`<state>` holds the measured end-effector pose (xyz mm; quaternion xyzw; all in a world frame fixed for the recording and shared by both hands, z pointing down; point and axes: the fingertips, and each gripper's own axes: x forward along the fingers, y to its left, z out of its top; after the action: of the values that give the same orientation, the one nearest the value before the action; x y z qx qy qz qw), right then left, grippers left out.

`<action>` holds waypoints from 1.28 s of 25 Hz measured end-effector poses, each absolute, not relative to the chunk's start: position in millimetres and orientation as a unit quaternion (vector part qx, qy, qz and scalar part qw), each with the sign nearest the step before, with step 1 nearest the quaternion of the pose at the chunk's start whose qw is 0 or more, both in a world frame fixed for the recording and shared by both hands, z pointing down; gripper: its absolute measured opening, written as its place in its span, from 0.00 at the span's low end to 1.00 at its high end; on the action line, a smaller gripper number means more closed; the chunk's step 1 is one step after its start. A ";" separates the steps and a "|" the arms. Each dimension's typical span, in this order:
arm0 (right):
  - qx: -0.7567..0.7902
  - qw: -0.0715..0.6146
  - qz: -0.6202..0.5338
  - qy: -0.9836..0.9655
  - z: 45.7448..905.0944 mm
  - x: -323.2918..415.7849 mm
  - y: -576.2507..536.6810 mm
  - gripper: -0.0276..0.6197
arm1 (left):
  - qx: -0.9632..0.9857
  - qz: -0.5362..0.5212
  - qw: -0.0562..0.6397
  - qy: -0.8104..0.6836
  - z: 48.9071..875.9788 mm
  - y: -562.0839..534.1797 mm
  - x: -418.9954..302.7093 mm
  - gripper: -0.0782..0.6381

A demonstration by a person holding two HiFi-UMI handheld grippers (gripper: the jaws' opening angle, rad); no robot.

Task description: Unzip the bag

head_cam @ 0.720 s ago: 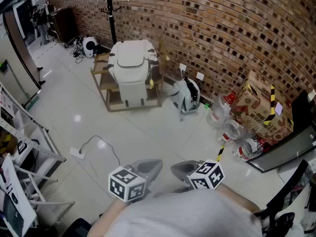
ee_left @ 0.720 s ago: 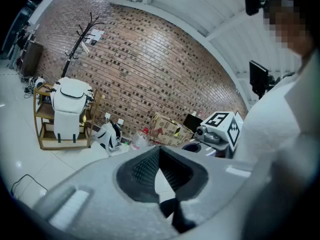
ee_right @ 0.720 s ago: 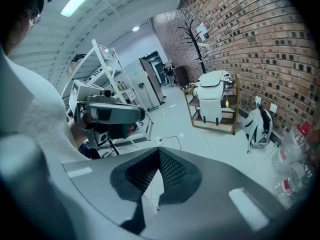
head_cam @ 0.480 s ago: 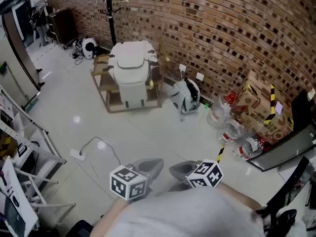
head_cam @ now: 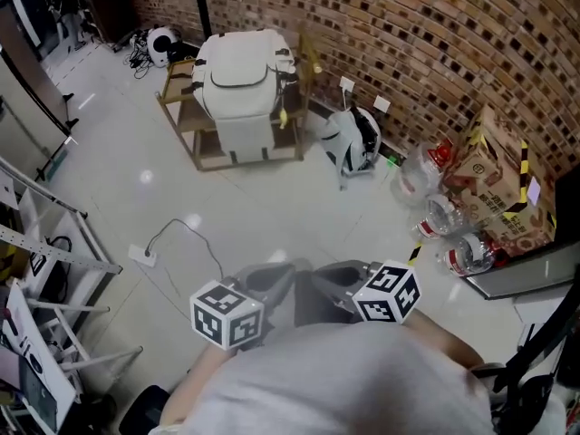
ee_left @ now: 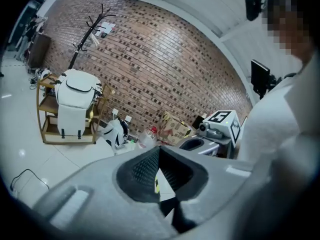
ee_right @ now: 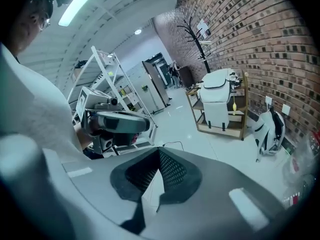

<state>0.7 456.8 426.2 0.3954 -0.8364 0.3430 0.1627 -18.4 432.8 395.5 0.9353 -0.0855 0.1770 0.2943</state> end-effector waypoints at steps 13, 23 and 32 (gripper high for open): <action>0.322 0.157 0.344 -0.868 430.1 84.1 265.4 0.04 | 0.911 0.208 0.325 -0.146 405.1 244.0 66.9 0.11; 0.327 0.131 0.276 -0.894 387.4 114.5 181.4 0.04 | 0.923 0.196 0.287 -0.166 377.5 174.0 87.5 0.11; 0.361 0.140 0.272 -0.881 390.9 126.4 109.0 0.04 | 0.929 0.173 0.292 -0.149 383.3 95.0 89.7 0.11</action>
<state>126.4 109.0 390.9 0.3614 -0.8810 0.2715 0.1395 89.7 95.0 383.3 0.9288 -0.1489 0.1728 0.2920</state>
